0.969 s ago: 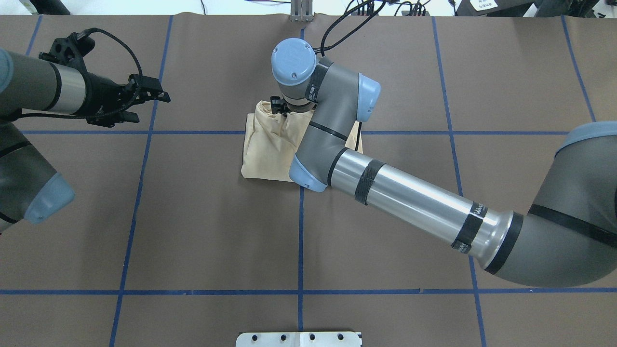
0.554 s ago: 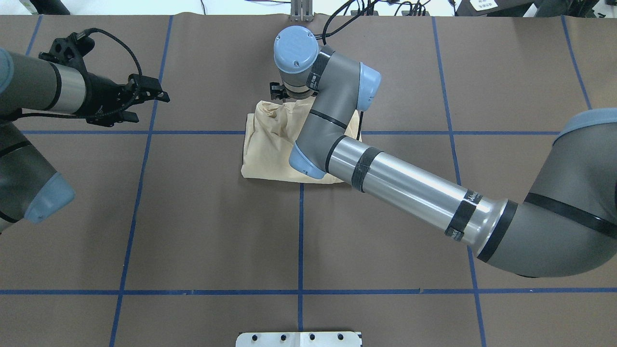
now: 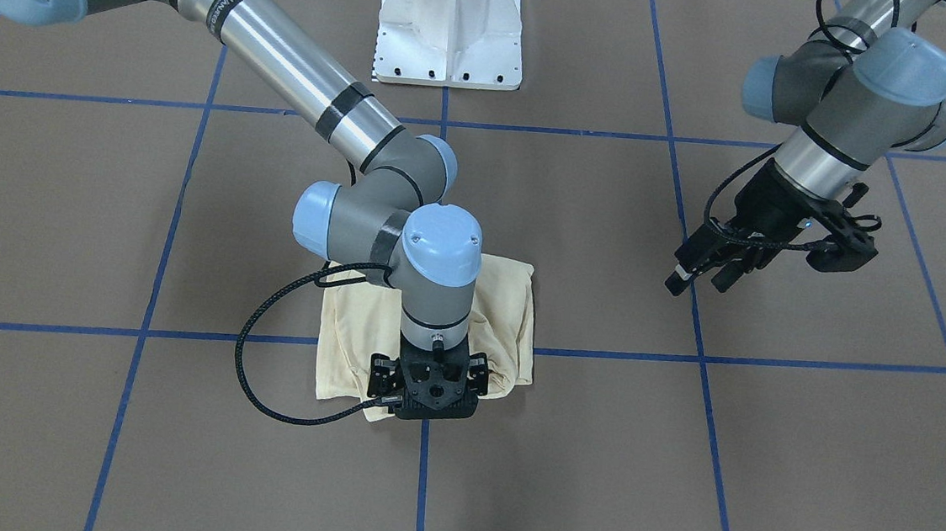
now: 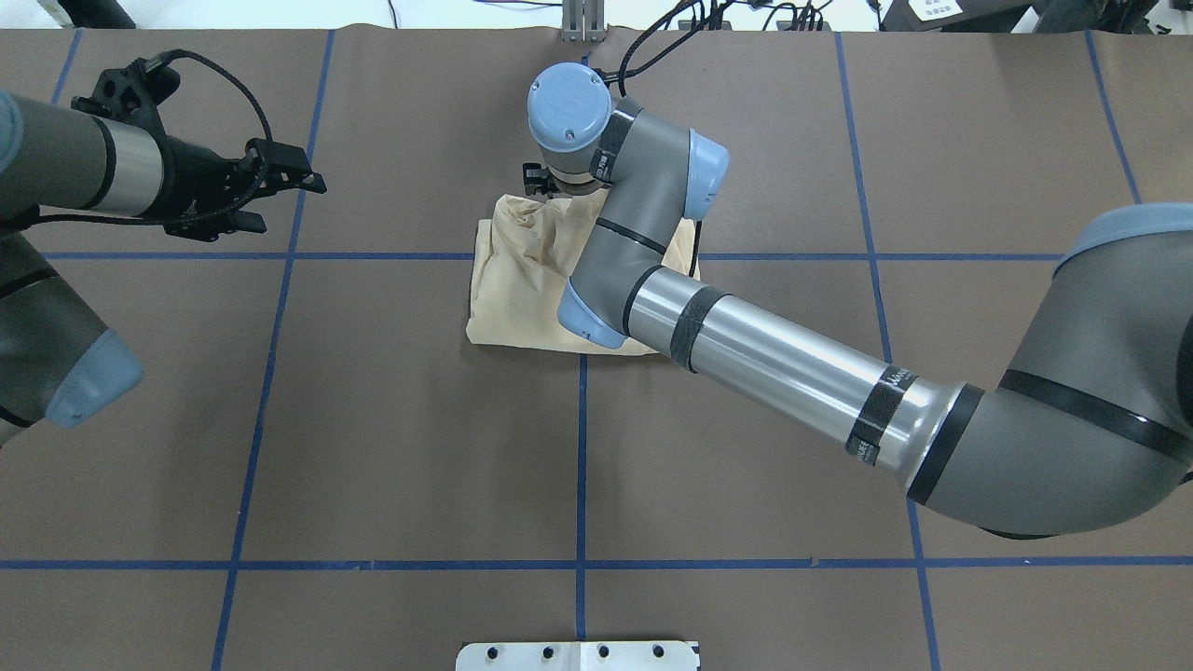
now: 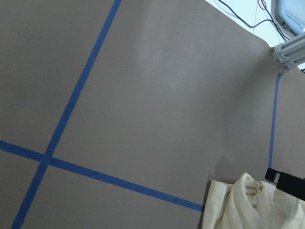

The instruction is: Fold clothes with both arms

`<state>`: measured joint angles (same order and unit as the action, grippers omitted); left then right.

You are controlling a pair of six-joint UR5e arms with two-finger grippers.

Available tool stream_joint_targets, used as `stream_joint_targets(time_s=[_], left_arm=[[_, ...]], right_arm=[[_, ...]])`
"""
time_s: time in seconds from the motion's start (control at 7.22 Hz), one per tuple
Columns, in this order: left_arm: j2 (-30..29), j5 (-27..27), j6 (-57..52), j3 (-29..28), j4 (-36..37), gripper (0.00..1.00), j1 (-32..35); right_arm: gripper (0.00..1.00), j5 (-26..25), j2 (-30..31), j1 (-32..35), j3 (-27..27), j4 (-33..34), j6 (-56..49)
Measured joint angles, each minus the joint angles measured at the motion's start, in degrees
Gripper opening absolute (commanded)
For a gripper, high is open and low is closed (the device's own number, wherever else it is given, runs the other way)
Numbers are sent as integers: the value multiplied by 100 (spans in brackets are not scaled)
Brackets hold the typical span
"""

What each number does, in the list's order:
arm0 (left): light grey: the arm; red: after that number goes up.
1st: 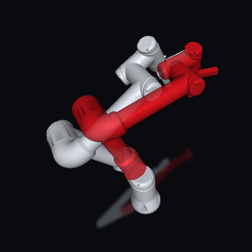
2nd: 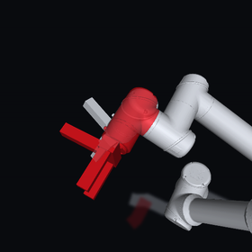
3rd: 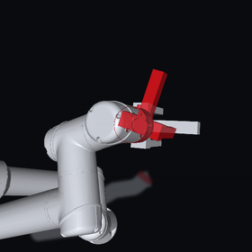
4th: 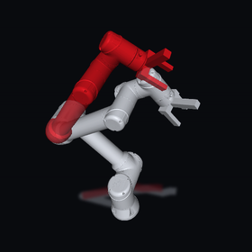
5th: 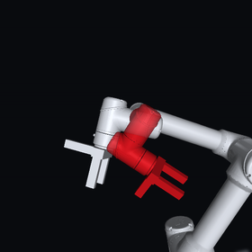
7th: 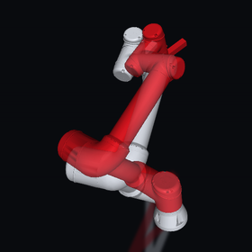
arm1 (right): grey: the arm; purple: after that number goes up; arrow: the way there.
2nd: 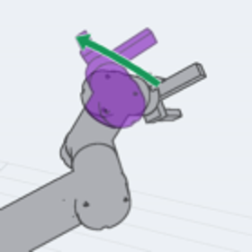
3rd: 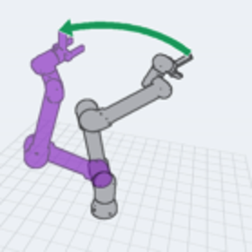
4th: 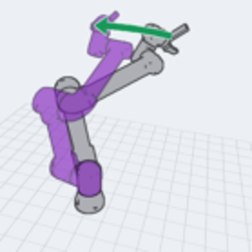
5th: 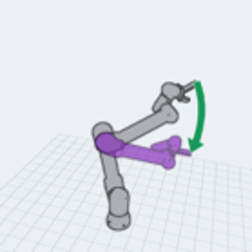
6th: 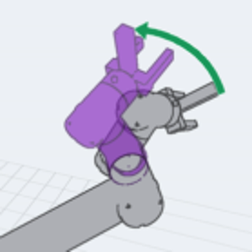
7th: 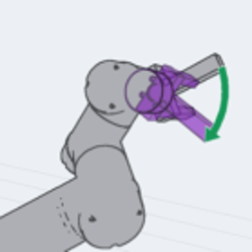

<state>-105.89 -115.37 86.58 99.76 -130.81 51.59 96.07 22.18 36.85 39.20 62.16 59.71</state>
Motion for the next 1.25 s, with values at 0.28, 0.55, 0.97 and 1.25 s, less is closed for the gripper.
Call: stream_joint_targets(time_s=[0.28,0.55,0.97,1.25], left_arm=[[0,-12,-201,23,3,99,90],[68,-201,-704,50,41,99,372],[752,-603,-2126,468,72,99,1091],[1167,-669,-2868,471,93,99,1528]], right_arm=[[99,55,-60,28,71,20,38],[99,465,-46,301,796,655,22],[99,1320,482,837,2458,2235,-214],[99,1708,1810,1221,4129,2775,-608]])
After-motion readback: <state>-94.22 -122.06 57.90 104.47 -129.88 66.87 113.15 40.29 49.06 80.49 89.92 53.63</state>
